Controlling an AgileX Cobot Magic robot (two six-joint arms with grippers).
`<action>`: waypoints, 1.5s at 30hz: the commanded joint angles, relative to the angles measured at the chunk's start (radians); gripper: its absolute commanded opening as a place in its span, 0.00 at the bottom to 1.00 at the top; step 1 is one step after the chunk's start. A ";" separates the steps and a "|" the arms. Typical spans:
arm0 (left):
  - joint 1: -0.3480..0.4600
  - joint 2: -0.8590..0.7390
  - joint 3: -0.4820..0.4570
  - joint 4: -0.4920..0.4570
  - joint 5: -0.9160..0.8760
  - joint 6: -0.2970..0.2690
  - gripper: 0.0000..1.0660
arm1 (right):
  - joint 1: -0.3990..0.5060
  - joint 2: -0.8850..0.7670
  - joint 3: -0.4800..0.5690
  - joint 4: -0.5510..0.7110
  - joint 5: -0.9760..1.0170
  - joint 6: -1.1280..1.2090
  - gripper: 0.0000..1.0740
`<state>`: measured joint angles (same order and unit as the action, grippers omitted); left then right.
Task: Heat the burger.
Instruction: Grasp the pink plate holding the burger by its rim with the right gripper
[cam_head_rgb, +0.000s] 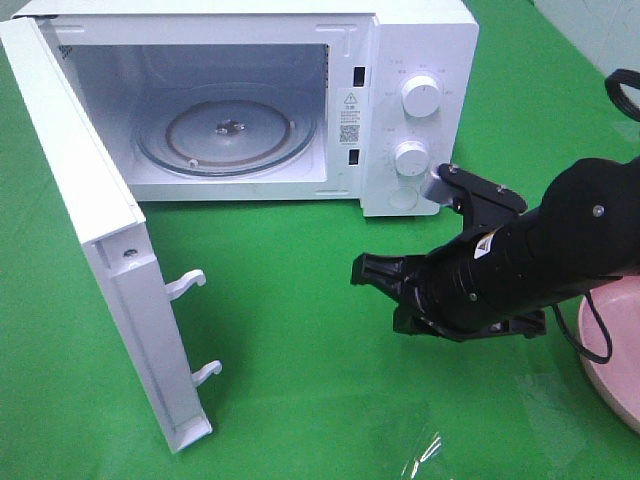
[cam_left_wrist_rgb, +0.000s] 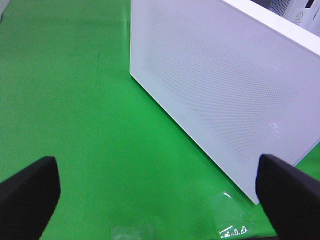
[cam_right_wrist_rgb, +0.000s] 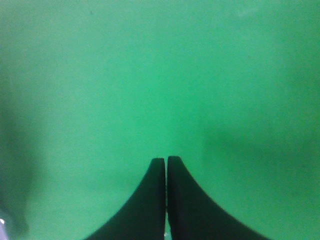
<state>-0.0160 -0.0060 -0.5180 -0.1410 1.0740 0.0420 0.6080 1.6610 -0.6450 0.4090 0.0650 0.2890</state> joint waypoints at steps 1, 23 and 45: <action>-0.003 -0.015 0.003 -0.004 -0.007 -0.005 0.93 | -0.001 -0.008 -0.003 -0.126 0.123 -0.017 0.02; -0.003 -0.015 0.003 -0.004 -0.007 -0.005 0.93 | -0.132 -0.060 -0.158 -0.433 0.622 -0.113 0.66; -0.003 -0.015 0.003 -0.004 -0.007 -0.005 0.93 | -0.443 -0.182 -0.158 -0.546 0.702 -0.161 0.82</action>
<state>-0.0160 -0.0060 -0.5180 -0.1410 1.0740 0.0420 0.1870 1.4860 -0.8010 -0.1320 0.7780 0.1490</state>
